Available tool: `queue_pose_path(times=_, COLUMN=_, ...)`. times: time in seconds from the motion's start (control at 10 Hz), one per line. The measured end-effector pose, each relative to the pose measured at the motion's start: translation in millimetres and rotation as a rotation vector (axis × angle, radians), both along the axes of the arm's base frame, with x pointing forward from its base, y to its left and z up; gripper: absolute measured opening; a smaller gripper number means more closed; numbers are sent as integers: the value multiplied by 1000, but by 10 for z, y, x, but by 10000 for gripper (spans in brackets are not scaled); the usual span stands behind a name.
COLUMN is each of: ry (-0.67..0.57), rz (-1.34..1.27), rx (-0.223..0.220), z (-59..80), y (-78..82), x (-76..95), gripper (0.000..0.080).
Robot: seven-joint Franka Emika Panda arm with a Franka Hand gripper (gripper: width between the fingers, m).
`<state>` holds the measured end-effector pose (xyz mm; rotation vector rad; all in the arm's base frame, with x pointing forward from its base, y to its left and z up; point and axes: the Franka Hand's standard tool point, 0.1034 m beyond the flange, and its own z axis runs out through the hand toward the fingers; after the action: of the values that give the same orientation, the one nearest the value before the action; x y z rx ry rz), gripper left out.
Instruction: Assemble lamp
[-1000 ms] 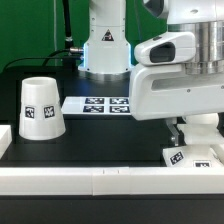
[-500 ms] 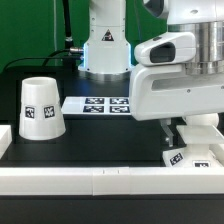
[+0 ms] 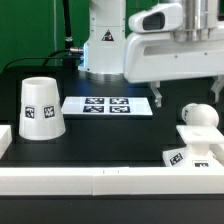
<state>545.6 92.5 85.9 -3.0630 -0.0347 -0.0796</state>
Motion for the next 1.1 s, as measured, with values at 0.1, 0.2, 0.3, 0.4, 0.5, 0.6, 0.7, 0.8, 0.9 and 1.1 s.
queue_pose_path(times=0.1, ry=6, rz=-9, rx=-1, z=22, y=11, x=-132, gripper=698)
queue_pose_path(times=0.2, ry=6, rz=-22, rx=1, z=-5, y=59, x=-215, gripper=698)
queue_pose_path(times=0.3, ry=7, rz=-12, rx=0, z=-9, y=52, x=-207, gripper=698)
queue_pose_path(times=0.4, ry=6, rz=-13, rx=0, z=-8, y=46, x=-203, gripper=698)
queue_pose_path(times=0.5, ry=7, rz=-13, rx=0, z=-11, y=48, x=-206, gripper=698)
queue_pose_path(times=0.6, ry=8, rz=-35, rx=0, z=-12, y=82, x=-211, gripper=698)
queue_pose_path(times=0.7, ry=10, rz=-70, rx=0, z=-25, y=297, x=-248, gripper=698)
queue_pose_path(times=0.8, ry=11, rz=-52, rx=4, z=-46, y=417, x=-250, gripper=698)
queue_pose_path(times=0.9, ry=11, rz=-52, rx=6, z=-64, y=428, x=-241, gripper=698)
queue_pose_path(times=1.1, ry=8, rz=-52, rx=6, z=-67, y=430, x=-244, gripper=698)
